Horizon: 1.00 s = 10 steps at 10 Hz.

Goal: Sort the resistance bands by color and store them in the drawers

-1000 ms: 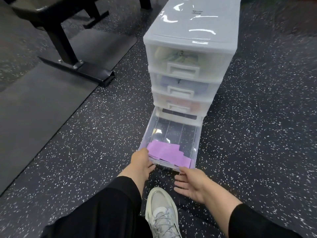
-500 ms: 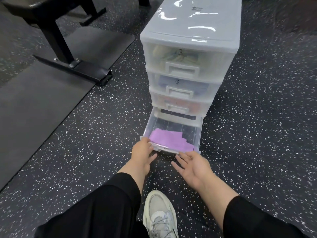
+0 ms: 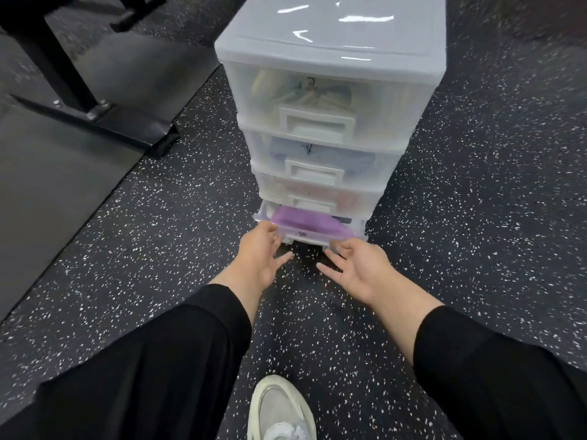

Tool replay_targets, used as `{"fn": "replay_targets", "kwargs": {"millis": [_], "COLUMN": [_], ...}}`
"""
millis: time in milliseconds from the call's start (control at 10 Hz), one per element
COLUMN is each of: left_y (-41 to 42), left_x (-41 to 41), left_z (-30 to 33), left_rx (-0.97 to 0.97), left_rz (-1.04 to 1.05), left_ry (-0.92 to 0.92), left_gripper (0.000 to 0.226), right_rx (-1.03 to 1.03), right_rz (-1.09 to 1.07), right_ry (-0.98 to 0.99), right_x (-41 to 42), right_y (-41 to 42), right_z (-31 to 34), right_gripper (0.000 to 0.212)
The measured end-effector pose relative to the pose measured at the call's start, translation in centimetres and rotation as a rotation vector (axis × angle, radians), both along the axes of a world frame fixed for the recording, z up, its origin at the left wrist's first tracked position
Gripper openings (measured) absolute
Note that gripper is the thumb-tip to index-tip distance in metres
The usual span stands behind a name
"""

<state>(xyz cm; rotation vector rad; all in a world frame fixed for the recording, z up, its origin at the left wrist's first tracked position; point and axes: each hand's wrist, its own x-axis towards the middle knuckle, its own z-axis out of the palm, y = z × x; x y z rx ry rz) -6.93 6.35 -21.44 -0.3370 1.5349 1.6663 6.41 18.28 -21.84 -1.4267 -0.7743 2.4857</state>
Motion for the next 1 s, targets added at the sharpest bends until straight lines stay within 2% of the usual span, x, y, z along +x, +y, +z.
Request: {"fn": "replay_targets", "kwargs": {"millis": [100, 300, 400, 600, 700, 800, 900, 1000], "left_y": [1.2, 3.1, 3.6, 3.8, 3.8, 3.9, 4.3, 4.7], "left_x": [-1.1, -1.9, -1.9, -1.6, -0.9, 0.2, 1.7, 3.5], "left_z": [-0.5, -0.9, -0.8, -1.3, -1.2, -0.3, 0.9, 3.0], "left_rx": [0.005, 0.047, 0.093, 0.084, -0.076, -0.373, -0.578, -0.695], "left_rz": [-0.004, 0.019, 0.015, 0.033, -0.037, -0.279, -0.633, -0.865], "left_ry": [0.005, -0.005, -0.020, -0.051, -0.026, 0.172, 0.539, 0.791], "left_gripper": [0.053, 0.054, 0.060, 0.050, 0.035, 0.015, 0.029, 0.020], "right_rx": [0.007, 0.005, 0.001, -0.001, 0.034, 0.088, 0.178, 0.283], "right_rz": [0.002, -0.011, -0.032, -0.052, -0.032, 0.015, 0.083, 0.134], "right_ry": [0.003, 0.046, 0.073, 0.098, 0.059, -0.007, -0.052, -0.101], "right_x": [-1.1, -2.4, -2.6, -2.4, -1.8, -0.7, 1.0, 3.2], "right_y": [1.4, 2.8, 2.9, 2.5, 2.8, 3.2, 3.8, 4.1], "right_z": [-0.2, -0.9, -1.0, -0.8, -0.2, 1.3, 2.8, 4.9], "right_gripper": [0.034, 0.041, 0.036, 0.034, 0.036, 0.025, 0.031, 0.044]}}
